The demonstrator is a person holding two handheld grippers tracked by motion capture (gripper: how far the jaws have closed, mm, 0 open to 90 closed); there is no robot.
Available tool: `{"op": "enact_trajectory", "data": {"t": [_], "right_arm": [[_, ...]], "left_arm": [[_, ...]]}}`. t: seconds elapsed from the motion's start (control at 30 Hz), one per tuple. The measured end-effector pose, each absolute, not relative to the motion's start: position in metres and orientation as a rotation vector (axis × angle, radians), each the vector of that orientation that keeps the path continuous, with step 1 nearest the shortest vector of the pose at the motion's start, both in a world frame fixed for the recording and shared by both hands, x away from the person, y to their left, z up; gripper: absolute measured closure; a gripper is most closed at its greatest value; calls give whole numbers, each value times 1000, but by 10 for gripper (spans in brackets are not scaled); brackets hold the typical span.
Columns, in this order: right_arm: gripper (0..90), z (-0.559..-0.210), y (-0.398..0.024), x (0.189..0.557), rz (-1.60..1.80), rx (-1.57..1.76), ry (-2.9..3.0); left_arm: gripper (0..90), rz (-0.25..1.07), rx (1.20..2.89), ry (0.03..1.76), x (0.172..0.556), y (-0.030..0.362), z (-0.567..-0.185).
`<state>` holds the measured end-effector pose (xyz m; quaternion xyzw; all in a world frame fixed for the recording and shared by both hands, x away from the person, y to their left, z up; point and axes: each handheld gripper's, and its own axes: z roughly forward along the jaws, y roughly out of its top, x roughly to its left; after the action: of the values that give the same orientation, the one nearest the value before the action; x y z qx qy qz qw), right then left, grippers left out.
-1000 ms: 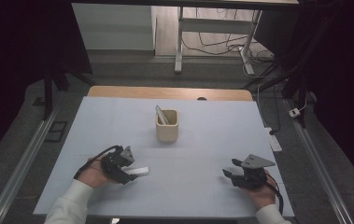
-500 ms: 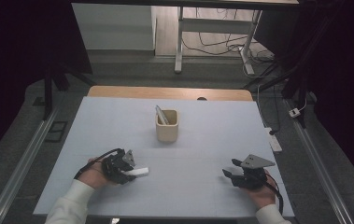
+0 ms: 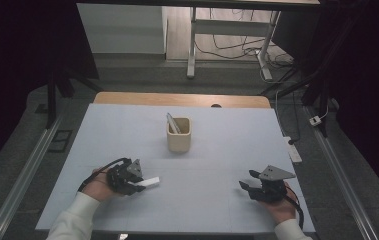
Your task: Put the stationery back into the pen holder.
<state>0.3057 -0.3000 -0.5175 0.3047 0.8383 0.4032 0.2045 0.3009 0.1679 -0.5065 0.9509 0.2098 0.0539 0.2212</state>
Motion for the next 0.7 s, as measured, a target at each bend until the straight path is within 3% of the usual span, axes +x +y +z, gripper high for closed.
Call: {"op": "enact_trajectory", "data": {"t": [0.37,0.7], "right_arm": [[412,-514,-296,304,1161,836,2331],[410,-510,-287,300,1171,805,2336]], "left_arm": [[665,191,2465,613,301,169,-490],[665,221,2449,497,296,138,-466]]}}
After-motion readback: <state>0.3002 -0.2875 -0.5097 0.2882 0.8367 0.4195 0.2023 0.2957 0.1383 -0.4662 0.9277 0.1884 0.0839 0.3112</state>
